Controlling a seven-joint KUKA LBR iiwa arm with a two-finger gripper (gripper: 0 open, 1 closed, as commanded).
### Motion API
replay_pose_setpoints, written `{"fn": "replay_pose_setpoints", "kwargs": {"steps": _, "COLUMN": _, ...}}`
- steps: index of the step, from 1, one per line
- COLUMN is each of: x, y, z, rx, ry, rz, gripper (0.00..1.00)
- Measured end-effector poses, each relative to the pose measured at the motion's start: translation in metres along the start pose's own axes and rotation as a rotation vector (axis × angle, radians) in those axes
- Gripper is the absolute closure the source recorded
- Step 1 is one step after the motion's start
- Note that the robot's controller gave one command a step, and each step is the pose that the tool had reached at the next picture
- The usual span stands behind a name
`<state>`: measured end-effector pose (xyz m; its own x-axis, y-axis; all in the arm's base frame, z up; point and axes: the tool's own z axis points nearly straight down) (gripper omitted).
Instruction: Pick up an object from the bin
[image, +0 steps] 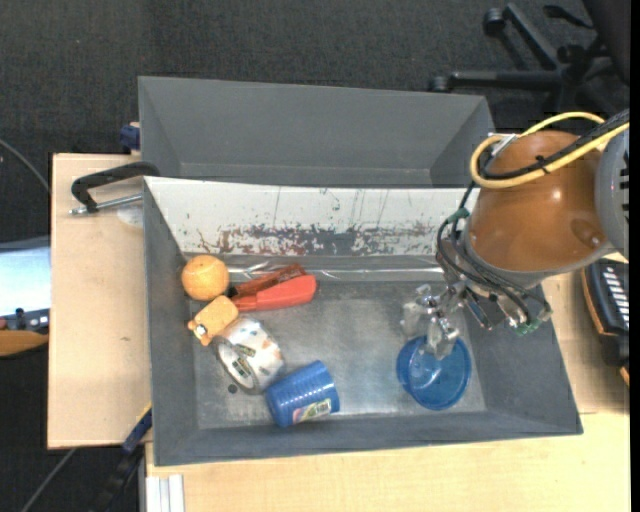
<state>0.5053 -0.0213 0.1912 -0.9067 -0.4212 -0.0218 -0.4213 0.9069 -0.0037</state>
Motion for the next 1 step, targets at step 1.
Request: {"fn": "replay_pose_setpoints", "kwargs": {"steps": 1, "x": -0.0032, "y": -0.0015, "z": -0.0524, "rx": -0.001, "ry": 0.0, "rz": -0.018, "gripper": 1.0}}
